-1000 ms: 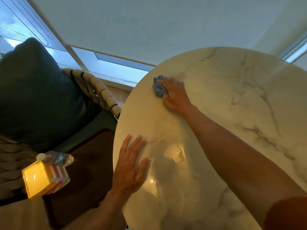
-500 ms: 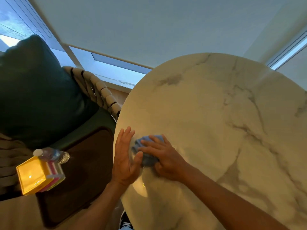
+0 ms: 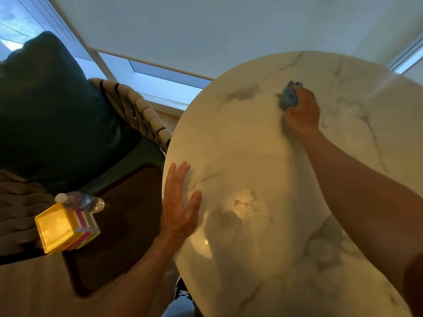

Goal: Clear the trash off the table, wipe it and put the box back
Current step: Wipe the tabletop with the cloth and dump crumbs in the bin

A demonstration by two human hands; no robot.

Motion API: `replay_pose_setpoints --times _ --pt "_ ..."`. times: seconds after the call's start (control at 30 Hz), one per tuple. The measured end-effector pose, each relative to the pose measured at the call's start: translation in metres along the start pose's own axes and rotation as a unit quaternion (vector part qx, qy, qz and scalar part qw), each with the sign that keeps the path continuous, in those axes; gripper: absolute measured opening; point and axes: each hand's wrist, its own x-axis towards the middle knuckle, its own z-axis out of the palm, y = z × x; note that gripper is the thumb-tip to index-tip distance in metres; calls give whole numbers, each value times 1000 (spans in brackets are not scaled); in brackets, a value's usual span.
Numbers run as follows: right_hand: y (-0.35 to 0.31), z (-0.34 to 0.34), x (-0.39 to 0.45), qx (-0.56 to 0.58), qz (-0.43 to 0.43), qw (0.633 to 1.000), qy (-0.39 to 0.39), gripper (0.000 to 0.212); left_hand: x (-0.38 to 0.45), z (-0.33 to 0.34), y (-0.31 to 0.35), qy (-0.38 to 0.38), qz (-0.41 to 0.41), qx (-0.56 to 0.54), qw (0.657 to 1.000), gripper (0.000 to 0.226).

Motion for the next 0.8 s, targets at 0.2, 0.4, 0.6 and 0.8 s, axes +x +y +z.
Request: replay_pose_setpoints --times 0.2,0.4,0.6,0.8 --pt "-40 24 -71 14 -187 972 -141 47 0 -2 3 -10 -19 -5 1000 69" --pt "-29 -4 -191 7 -289 926 -241 43 0 -4 0 -23 -21 -4 999 66" --pt "-17 -21 -278 42 -272 919 -283 39 -2 -6 0 -28 -32 -14 999 63" --pt "-55 -44 -235 182 -166 946 -210 45 -10 -18 7 25 -31 -132 990 61"
